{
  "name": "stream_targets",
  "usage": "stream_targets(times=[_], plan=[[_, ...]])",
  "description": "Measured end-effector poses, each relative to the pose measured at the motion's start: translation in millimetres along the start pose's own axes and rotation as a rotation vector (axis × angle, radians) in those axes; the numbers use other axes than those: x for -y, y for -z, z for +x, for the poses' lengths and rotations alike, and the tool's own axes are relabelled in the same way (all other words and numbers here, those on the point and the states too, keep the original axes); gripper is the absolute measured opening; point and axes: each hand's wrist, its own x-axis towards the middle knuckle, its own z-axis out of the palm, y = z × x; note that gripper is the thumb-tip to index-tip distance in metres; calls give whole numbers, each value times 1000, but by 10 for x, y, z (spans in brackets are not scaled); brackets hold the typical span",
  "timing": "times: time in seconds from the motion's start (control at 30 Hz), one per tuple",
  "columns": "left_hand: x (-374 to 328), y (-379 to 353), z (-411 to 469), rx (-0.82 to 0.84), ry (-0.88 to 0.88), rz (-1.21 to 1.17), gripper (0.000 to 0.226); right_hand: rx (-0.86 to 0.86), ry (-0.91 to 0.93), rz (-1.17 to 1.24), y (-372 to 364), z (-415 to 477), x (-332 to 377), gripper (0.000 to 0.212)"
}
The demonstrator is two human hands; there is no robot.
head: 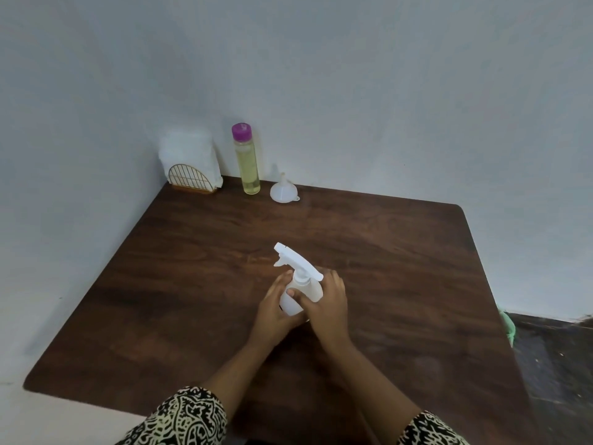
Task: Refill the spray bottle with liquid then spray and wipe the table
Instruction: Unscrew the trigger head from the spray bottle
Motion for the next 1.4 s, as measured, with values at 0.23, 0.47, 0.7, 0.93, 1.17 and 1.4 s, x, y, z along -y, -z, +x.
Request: stream_targets(times=[0.23,0.47,0.7,0.93,1.17,1.4], plan=[[-10,21,-10,-7,-27,17,67,-54,57,7,18,75,118,33],[69,44,36,4,-3,70,69,75,176,-53,126,245,29,24],[180,47,75,35,11,65,78,552,79,104,359,389,86,26],[131,42,62,30,-20,35,64,172,13,36,100,228,204,44],[224,64,98,47,17,38,81,449,4,220,247,300,54,25],[222,63,105,42,14,27,81,286,-49,260,190,241,107,63]])
